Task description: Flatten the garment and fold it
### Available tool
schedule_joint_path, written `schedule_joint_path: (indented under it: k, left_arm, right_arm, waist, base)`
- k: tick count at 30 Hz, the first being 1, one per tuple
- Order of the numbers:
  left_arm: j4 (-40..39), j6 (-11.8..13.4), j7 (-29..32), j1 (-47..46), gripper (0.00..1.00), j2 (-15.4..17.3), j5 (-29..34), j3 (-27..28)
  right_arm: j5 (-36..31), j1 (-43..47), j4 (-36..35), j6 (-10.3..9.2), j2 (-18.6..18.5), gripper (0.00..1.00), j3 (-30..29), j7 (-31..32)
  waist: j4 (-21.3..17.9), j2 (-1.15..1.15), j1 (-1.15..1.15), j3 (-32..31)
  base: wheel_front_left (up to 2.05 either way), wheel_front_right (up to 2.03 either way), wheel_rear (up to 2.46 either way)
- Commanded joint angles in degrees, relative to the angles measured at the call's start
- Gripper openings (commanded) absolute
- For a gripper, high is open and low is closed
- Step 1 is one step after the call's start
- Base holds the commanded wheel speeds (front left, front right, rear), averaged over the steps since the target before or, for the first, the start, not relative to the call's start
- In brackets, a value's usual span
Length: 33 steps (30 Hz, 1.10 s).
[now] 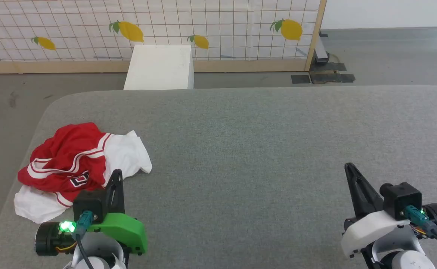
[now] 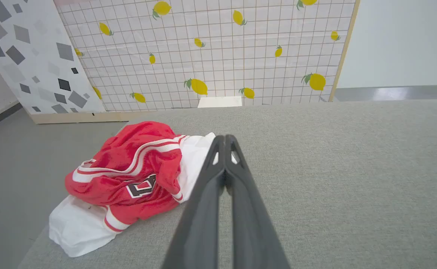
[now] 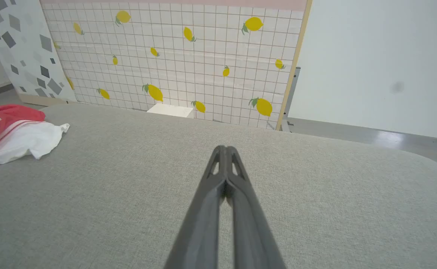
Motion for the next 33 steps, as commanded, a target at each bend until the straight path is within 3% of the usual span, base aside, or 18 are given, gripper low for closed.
schedule_joint_path:
  k: [1, 17, 18, 19, 20, 33]
  left_arm:
    - [-0.1, 0.0, 0.1, 0.6, 0.00, -0.2, 0.6, 0.2]
    - [0.0, 0.0, 0.0, 0.0, 0.00, 0.0, 0.0, 0.0]
    - [0.0, 0.0, 0.0, 0.0, 1.00, 0.0, -0.1, -0.1]
    - [0.0, 0.0, 0.0, 0.0, 0.00, 0.0, -0.1, -0.1]
    - [0.0, 0.0, 0.0, 0.0, 1.00, 0.0, -0.1, -0.1]
    - [1.1, 0.9, -1.4, -0.5, 1.00, 0.0, -1.2, -1.4]
  right_arm:
    - [-0.3, -0.1, -0.3, -0.09, 0.0, 0.00, 0.1, 0.0]
    - [0.0, 0.0, 0.0, 0.00, 0.0, 0.00, 0.0, 0.0]
    - [0.0, 0.0, 0.0, 0.00, 0.0, 1.00, 0.0, 0.0]
    - [0.0, 0.0, 0.0, 0.00, 0.0, 0.00, 0.0, 0.0]
    - [0.0, 0.0, 0.0, 0.00, 0.0, 1.00, 0.0, 0.0]
    - [0.2, 0.1, 0.5, -0.01, 0.0, 1.00, -0.2, -1.1]
  waist:
    - [0.0, 0.00, 0.00, 0.0]
    - [0.0, 0.00, 0.00, 0.0]
    - [0.0, 0.00, 0.00, 0.0]
    - [0.0, 0.00, 0.00, 0.0]
    - [0.0, 0.00, 0.00, 0.0]
    - [1.4, 0.00, 0.00, -0.1]
  base:
    - [0.00, 0.00, 0.00]
    - [0.00, 0.00, 0.00]
    - [0.00, 0.00, 0.00]
    - [0.00, 0.00, 0.00]
    - [0.00, 0.00, 0.00]
    - [0.00, 0.00, 0.00]
